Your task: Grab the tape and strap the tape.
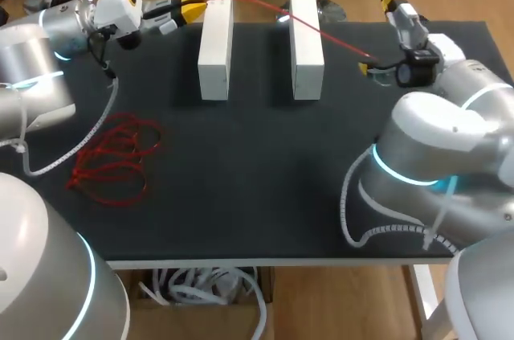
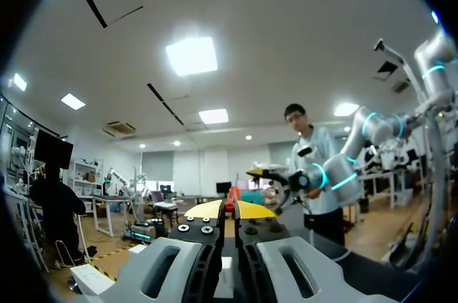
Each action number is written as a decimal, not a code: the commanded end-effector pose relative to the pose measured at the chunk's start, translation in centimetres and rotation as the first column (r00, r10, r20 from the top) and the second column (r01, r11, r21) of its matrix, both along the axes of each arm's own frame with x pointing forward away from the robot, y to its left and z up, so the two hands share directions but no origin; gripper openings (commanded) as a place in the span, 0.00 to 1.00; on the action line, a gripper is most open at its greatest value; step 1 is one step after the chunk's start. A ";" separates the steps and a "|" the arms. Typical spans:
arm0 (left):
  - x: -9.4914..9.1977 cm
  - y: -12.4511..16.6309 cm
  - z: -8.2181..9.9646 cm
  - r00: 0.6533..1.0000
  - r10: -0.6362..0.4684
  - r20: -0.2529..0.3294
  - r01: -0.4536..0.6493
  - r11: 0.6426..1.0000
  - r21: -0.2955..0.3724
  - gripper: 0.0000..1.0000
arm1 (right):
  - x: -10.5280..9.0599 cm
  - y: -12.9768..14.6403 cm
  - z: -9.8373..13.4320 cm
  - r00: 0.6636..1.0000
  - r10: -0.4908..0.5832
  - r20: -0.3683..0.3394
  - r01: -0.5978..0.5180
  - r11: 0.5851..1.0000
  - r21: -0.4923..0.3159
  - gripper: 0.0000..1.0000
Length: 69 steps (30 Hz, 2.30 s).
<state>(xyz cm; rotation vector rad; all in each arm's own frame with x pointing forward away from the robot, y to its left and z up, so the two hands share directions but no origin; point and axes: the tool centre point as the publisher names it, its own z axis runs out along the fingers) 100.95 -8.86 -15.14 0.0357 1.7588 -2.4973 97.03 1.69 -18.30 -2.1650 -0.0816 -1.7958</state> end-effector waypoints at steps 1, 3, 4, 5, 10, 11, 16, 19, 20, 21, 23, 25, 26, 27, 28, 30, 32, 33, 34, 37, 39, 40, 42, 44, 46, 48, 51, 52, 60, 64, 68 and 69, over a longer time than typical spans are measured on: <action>-0.1 0.0 0.0 1.000 0.004 0.001 -0.004 1.000 0.001 0.00 | 0.6 1.3 -0.4 0.988 -0.151 -0.018 0.151 0.988 -0.013 1.00; -0.1 0.0 0.0 1.000 0.004 0.001 -0.004 1.000 0.001 0.00 | 0.8 1.7 -0.6 0.986 -0.163 -0.024 0.164 0.986 0.006 1.00; -0.1 0.0 0.0 1.000 0.004 0.001 -0.004 1.000 0.001 0.00 | 0.8 1.8 -0.7 0.985 -0.170 -0.029 0.170 0.985 0.013 1.00; -0.1 0.0 0.0 1.000 0.004 0.001 -0.004 1.000 0.001 0.00 | 0.9 2.0 -0.8 0.984 -0.177 -0.034 0.178 0.984 0.018 1.00; -0.1 0.0 0.0 1.000 0.004 0.001 -0.004 1.000 0.001 0.00 | 1.3 2.8 -1.2 0.977 -0.206 -0.053 0.209 0.976 0.059 1.00; -0.1 0.0 0.0 1.000 0.004 0.001 -0.004 1.000 0.001 0.00 | 1.5 2.9 -1.3 0.977 -0.207 -0.055 0.211 0.976 0.062 1.00; -0.1 0.0 0.0 1.000 0.004 0.001 -0.004 1.000 0.001 0.00 | 2.4 3.5 -1.4 0.975 -0.216 -0.057 0.220 0.972 0.079 1.00; -0.1 0.0 0.0 1.000 0.004 0.001 -0.004 1.000 0.001 0.00 | 3.2 3.7 -1.5 0.974 -0.220 -0.060 0.225 0.970 0.090 1.00; -0.1 0.0 0.0 1.000 0.004 0.001 -0.004 1.000 0.001 0.00 | 3.4 3.8 -1.5 0.973 -0.222 -0.061 0.227 0.969 0.095 1.00; -0.1 0.0 0.0 1.000 0.004 0.001 -0.004 1.000 0.001 0.00 | 3.7 3.8 -1.5 0.973 -0.223 -0.061 0.228 0.969 0.097 1.00; -0.1 0.0 0.0 1.000 0.004 0.001 -0.004 1.000 0.001 0.00 | 4.2 3.8 -1.4 0.972 -0.226 -0.059 0.231 0.968 0.101 1.00; -0.1 0.0 0.0 1.000 0.004 0.001 -0.004 1.000 0.001 0.00 | 4.6 3.9 -1.4 0.972 -0.228 -0.058 0.233 0.967 0.103 1.00; -0.1 0.0 0.0 1.000 0.004 0.001 -0.004 1.000 0.001 0.00 | 4.8 3.9 -1.4 0.972 -0.229 -0.057 0.234 0.967 0.104 1.00; -0.1 0.0 0.0 1.000 0.004 0.001 -0.004 1.000 0.001 0.00 | 4.9 4.0 -1.3 0.972 -0.230 -0.054 0.235 0.966 0.108 1.00; -0.1 0.0 0.0 1.000 0.004 0.001 -0.004 1.000 0.001 0.00 | 5.0 4.1 -1.2 0.972 -0.230 -0.049 0.234 0.966 0.112 1.00; -0.1 0.0 0.0 1.000 0.004 0.001 -0.004 1.000 0.001 0.00 | 5.1 4.1 -1.0 0.973 -0.229 -0.039 0.232 0.966 0.117 1.00; -0.1 0.0 0.0 1.000 0.004 0.001 -0.004 1.000 0.001 0.00 | 5.4 4.1 -0.9 0.973 -0.227 -0.033 0.230 0.966 0.118 1.00; -0.1 0.0 0.0 1.000 0.004 0.001 -0.004 1.000 0.001 0.00 | 5.4 4.1 -0.9 0.973 -0.227 -0.031 0.229 0.966 0.118 1.00; -0.1 0.0 0.0 1.000 0.004 0.001 -0.004 1.000 0.001 0.00 | 5.4 4.1 -0.8 0.973 -0.228 -0.027 0.229 0.966 0.119 1.00; -0.1 0.0 0.0 1.000 0.004 0.001 -0.004 1.000 0.001 0.00 | 5.6 3.9 -0.7 0.973 -0.231 -0.020 0.232 0.965 0.123 1.00; -0.1 0.0 0.0 1.000 0.004 0.001 -0.004 1.000 0.001 0.00 | 5.7 3.6 -0.8 0.972 -0.234 -0.018 0.235 0.964 0.126 1.00; -0.1 0.0 0.0 1.000 0.004 0.001 -0.004 1.000 0.001 0.00 | 5.7 3.6 -0.8 0.972 -0.236 -0.018 0.236 0.963 0.126 1.00; -0.1 0.0 0.0 1.000 0.004 0.001 -0.004 1.000 0.001 0.00 | 5.8 3.4 -0.7 0.971 -0.240 -0.016 0.240 0.962 0.127 1.00; -0.1 0.0 0.0 1.000 0.004 0.001 -0.004 1.000 0.001 0.00 | 5.9 3.2 -0.7 0.970 -0.243 -0.014 0.243 0.962 0.129 1.00; -0.1 0.0 0.0 1.000 0.004 0.001 -0.004 1.000 0.001 0.00 | 5.9 3.2 -0.7 0.970 -0.245 -0.011 0.244 0.961 0.131 1.00; -0.1 0.0 0.0 1.000 0.004 0.001 -0.004 1.000 0.001 0.00 | 5.9 3.0 -0.6 0.969 -0.247 -0.005 0.245 0.960 0.135 1.00; -0.1 0.0 0.0 1.000 0.004 0.001 -0.004 1.000 0.001 0.00 | 5.9 2.9 -0.4 0.968 -0.251 0.002 0.248 0.958 0.142 1.00; -0.1 0.0 0.0 1.000 0.004 0.001 -0.004 1.000 0.001 0.00 | 5.8 2.9 -0.3 0.968 -0.252 0.004 0.249 0.958 0.144 1.00; -0.1 0.0 0.0 1.000 0.004 0.001 -0.004 1.000 0.001 0.00 | 5.6 2.5 0.9 0.967 -0.252 0.044 0.244 0.959 0.144 1.00; -0.1 0.0 0.0 1.000 0.004 0.001 -0.004 1.000 0.001 0.00 | 5.7 2.2 1.4 0.965 -0.256 0.063 0.244 0.959 0.146 1.00; -0.1 0.0 0.0 1.000 0.004 0.001 -0.004 1.000 0.001 0.00 | 5.8 1.8 1.8 0.962 -0.263 0.074 0.251 0.957 0.148 0.92; -0.1 0.0 0.0 1.000 0.004 0.001 -0.004 1.000 0.001 0.00 | 5.8 1.7 1.9 0.961 -0.265 0.075 0.252 0.956 0.150 0.82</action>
